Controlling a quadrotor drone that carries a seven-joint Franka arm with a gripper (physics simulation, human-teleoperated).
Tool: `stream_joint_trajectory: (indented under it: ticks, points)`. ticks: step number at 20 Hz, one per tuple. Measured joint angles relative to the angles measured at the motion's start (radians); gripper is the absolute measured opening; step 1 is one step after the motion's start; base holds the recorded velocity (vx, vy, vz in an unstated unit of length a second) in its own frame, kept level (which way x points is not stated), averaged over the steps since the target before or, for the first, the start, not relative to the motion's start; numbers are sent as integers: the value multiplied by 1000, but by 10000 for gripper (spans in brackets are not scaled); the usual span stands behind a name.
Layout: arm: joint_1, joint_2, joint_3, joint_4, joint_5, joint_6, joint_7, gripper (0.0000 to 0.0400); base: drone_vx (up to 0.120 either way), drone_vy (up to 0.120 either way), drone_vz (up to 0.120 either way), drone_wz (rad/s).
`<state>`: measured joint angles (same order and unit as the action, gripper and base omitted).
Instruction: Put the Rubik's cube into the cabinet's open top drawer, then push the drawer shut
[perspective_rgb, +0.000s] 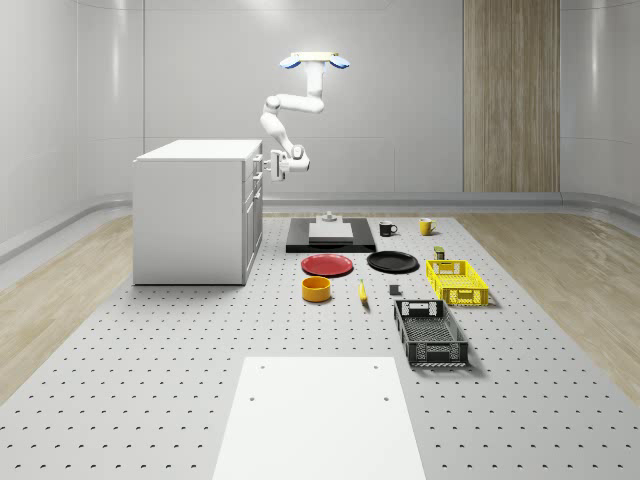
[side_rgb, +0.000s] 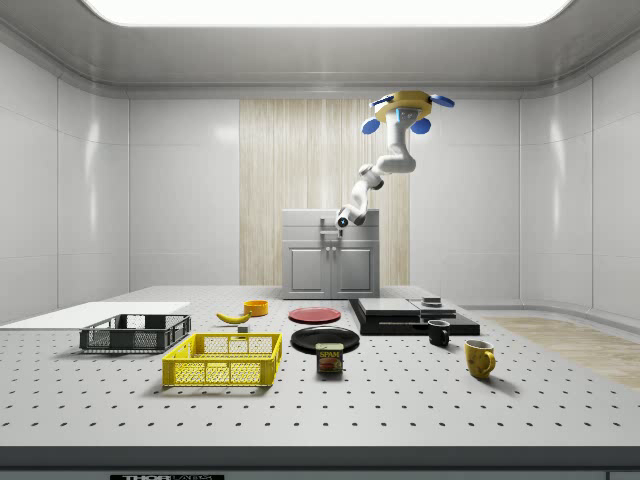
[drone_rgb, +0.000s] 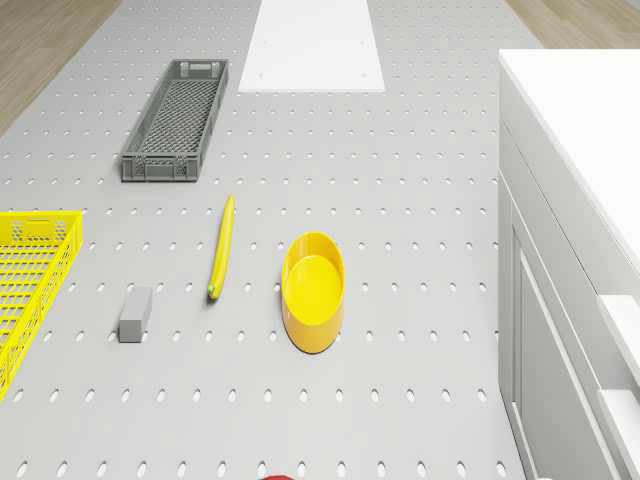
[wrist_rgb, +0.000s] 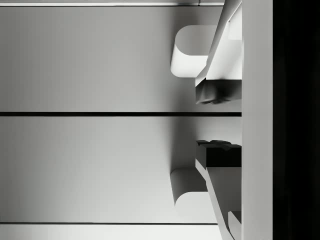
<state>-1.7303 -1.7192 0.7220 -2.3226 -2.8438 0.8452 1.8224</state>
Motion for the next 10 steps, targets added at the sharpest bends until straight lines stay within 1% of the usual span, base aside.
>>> stream_joint_trajectory:
  ticks: [10]
  points:
    - [0,0,0,0,0,0,0,105,0,0,0,0]
